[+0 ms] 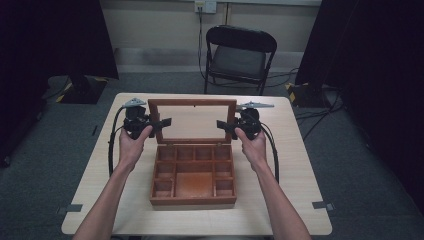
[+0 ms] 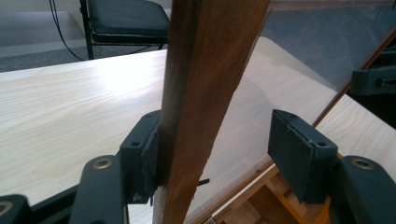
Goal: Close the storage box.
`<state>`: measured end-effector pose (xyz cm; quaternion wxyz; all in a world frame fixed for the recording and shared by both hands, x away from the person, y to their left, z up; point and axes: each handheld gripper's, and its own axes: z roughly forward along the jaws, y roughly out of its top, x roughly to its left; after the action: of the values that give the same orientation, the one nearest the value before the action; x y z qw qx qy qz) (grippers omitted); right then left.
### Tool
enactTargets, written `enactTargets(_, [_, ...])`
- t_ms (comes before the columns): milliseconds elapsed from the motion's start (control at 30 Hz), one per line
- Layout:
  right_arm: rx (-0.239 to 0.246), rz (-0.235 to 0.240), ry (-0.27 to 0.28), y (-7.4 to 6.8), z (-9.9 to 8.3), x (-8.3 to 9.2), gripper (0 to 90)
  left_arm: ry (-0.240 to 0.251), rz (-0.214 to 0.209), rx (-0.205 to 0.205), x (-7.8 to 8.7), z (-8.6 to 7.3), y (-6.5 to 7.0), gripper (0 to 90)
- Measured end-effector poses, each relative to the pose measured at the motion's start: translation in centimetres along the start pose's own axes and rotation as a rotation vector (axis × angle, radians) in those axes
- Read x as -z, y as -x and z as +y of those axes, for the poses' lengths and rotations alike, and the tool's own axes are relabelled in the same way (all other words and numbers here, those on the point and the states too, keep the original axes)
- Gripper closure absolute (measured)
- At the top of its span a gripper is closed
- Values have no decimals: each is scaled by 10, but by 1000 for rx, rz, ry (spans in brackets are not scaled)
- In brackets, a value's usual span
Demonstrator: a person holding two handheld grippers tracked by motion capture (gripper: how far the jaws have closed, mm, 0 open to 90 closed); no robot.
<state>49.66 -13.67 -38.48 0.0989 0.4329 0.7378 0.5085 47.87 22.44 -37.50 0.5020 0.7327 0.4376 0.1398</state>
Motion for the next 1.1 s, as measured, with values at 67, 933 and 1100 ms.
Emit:
enactTargets(67, [0, 2, 0, -1, -1, 2, 403, -6, -6, -3, 2, -1, 0, 371])
enactTargets(933, [28, 25, 4, -14, -23, 21, 350, 2, -31, -52, 23, -23, 18, 342])
enactTargets(1100, [42, 24, -3, -17, -27, 25, 340, 5, -32, -58, 27, -27, 23, 339])
